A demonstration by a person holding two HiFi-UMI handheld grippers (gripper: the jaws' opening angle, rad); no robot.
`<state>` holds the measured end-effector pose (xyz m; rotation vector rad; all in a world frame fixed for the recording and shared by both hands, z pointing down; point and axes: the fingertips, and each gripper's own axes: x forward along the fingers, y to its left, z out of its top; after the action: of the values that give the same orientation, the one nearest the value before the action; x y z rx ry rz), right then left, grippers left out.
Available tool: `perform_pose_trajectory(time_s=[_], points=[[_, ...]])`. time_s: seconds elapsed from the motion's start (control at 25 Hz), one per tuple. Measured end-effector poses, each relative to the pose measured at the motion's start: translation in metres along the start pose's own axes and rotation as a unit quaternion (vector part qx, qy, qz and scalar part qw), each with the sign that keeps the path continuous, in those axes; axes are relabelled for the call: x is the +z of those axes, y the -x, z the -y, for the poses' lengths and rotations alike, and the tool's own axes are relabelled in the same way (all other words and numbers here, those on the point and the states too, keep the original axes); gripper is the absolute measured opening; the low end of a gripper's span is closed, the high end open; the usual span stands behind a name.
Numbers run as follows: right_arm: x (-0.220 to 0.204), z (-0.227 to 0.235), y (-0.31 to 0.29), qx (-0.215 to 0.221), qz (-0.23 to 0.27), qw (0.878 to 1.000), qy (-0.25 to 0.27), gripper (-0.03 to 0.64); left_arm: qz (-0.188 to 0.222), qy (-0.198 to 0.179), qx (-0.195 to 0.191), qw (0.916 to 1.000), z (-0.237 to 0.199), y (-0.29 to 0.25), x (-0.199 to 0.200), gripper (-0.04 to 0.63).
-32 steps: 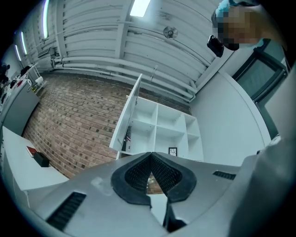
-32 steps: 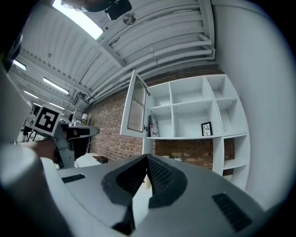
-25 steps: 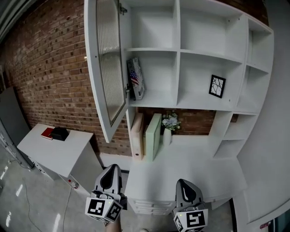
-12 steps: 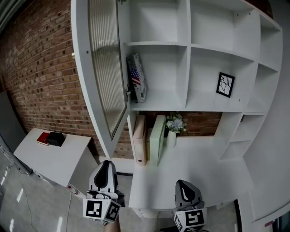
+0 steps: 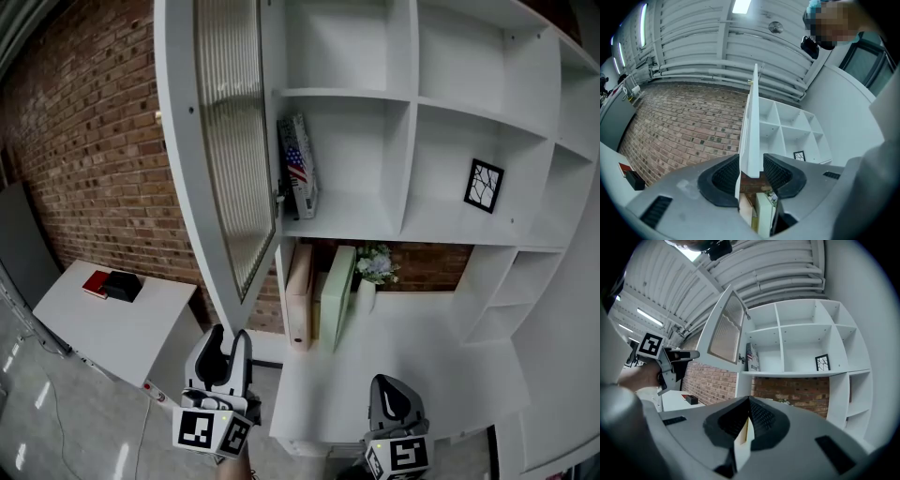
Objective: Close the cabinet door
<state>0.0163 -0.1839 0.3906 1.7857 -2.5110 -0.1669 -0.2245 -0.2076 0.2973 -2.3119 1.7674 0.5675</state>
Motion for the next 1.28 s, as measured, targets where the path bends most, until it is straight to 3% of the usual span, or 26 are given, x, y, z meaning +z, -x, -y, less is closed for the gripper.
perform_pose_trajectory(time_s=[0.16,0.32,0.52,0.84,1.16,1.28], points=[[-0.001,0.009,-0.001,-0.009,0.002,1.0,-0.002,0.002,0.023,0.002,-0.012,0.9997,0.004,-0.009,0.008,0.124],[-0.004,0.017,0.001,-0.012,-0.006,1.0,-0.006,0.002,0.022,-0.001,-0.012,0.9997,0.008,-0.012,0.011,0.084],[-0.007,0.019,0.001,-0.008,-0.007,1.0,-0.007,0.002,0.015,-0.003,-0.007,0.9999,0.014,-0.014,0.008,0.083],[-0.01,0.022,0.001,-0.009,-0.009,1.0,-0.013,0.002,0.012,-0.013,-0.03,0.9994,0.039,-0.019,0.009,0.089],[-0.015,0.032,0.003,-0.024,-0.017,0.999,-0.024,0.002,0.012,0.004,-0.04,0.9991,0.048,-0.021,0.005,0.095],[-0.015,0.035,0.004,-0.029,-0.019,0.999,-0.022,0.002,-0.005,-0.016,-0.041,0.999,0.049,-0.019,-0.002,0.097]])
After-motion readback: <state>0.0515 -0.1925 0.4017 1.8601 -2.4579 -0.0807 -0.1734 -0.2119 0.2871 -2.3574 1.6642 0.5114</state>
